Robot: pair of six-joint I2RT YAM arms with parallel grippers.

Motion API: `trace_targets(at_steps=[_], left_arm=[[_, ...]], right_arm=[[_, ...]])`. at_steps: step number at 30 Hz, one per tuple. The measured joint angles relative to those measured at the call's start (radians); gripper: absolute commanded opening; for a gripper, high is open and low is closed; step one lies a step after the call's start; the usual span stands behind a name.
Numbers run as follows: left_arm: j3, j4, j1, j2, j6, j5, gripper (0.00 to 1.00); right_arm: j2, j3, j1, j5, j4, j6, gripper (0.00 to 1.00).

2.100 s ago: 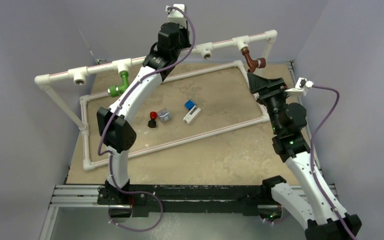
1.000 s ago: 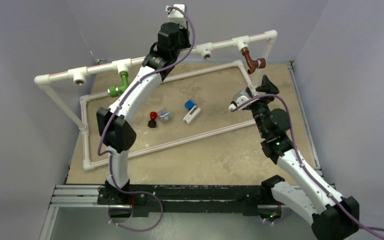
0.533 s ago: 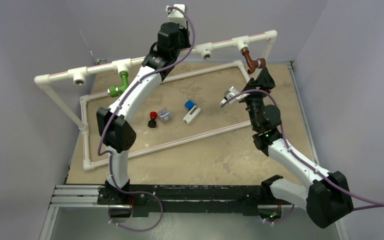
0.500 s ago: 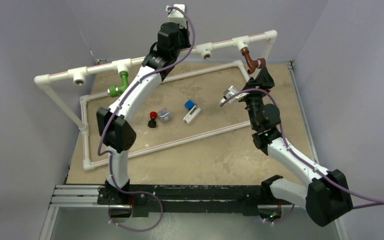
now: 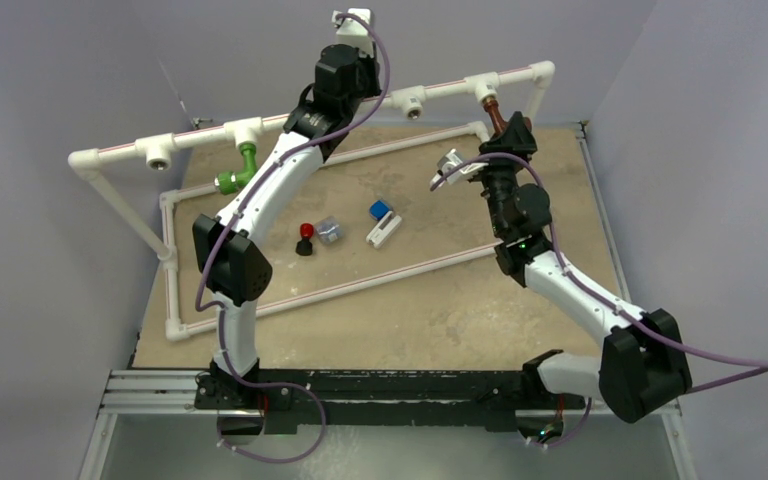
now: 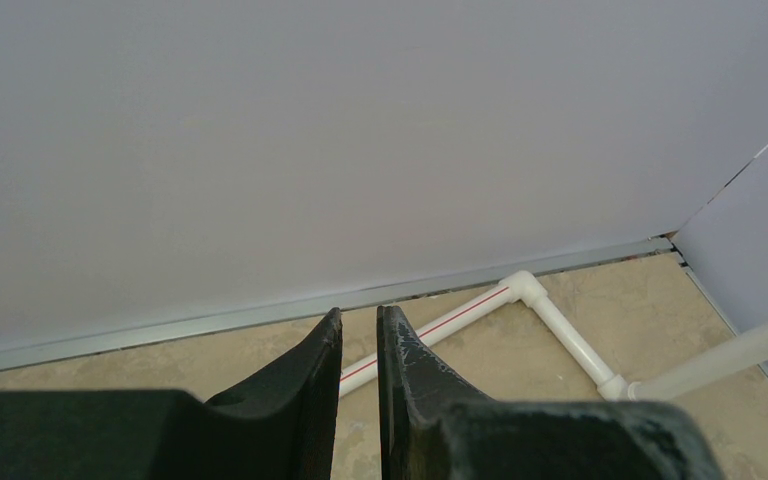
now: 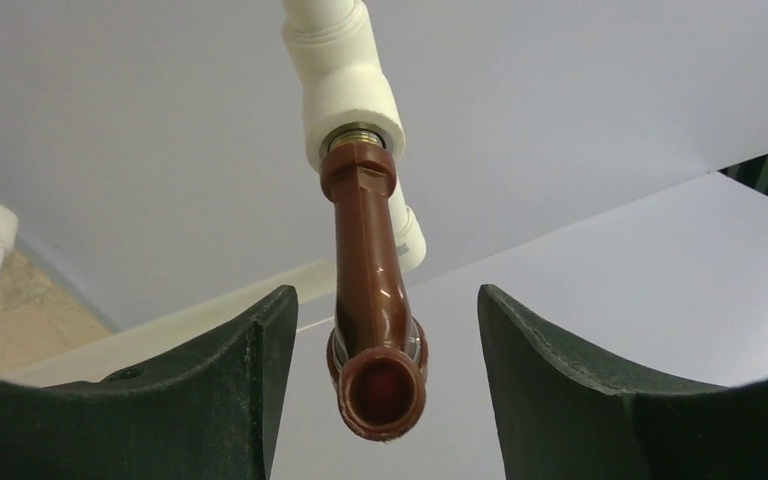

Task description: Install the water faucets

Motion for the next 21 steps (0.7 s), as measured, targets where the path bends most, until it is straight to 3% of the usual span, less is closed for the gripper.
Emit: trace_targets(at_steps=[11, 18, 21], left_arm=[[0.000, -0.001, 0.006, 0.000, 0.002, 0.015, 0.17], [0.000, 0.000, 0.006, 0.000, 0.002, 0.018, 0.17], [0.000, 0.001, 0.006, 0.000, 0.002, 0.018, 0.17]], right_arm=[[0.018, 0.006, -0.016, 0.013, -0.004, 0.059, 0.38], [0.028, 0.006, -0.017, 0.026, 0.026, 0.084, 0.00], [0.029, 0.008, -0.017, 0.029, 0.023, 0.100, 0.00]])
